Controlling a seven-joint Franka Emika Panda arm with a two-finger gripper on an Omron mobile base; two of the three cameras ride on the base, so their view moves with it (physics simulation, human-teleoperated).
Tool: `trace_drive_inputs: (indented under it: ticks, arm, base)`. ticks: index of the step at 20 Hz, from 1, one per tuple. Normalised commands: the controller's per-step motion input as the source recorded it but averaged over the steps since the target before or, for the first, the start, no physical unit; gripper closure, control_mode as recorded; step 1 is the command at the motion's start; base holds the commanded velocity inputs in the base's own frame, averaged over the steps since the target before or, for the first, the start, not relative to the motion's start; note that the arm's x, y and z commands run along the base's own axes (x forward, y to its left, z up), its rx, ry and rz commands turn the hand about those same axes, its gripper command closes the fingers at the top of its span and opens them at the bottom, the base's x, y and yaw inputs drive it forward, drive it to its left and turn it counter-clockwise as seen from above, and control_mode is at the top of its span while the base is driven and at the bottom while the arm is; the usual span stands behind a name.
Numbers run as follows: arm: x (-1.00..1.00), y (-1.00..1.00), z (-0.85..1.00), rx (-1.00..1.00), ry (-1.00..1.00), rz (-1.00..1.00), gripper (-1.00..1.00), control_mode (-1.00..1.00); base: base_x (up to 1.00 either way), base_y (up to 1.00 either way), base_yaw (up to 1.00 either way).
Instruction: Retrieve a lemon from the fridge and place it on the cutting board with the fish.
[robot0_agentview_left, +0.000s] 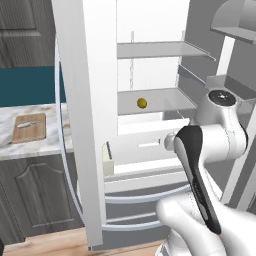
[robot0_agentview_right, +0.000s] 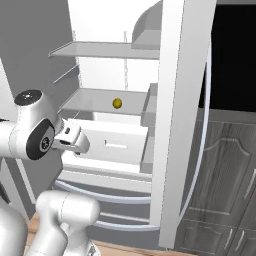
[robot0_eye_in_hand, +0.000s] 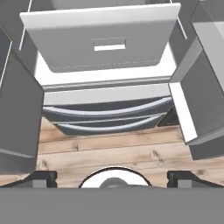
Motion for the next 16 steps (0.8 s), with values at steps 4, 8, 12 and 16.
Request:
trace_drive_inputs:
  ticks: [4,8,12,16]
  arm:
    - [0.0,0.0,-0.05,-0.04,0.01,0.0,-1.0,-1.0]
    - [0.0,0.0,0.0,0.0,0.0,0.0,-1.0,-1.0]
    - [0.0,-0.03,-0.02,0.0,0.0,0.0,-1.0,1.0]
    - [0.0,0.0,0.0,0.0,0.0,0.0,-1.0,1.0]
  base:
    - [0.0,0.0,0.0]
    - [0.0,0.0,0.0]
    - [-0.03,-0.13,-0.04]
    - [-0.01,-0.12,-0.13]
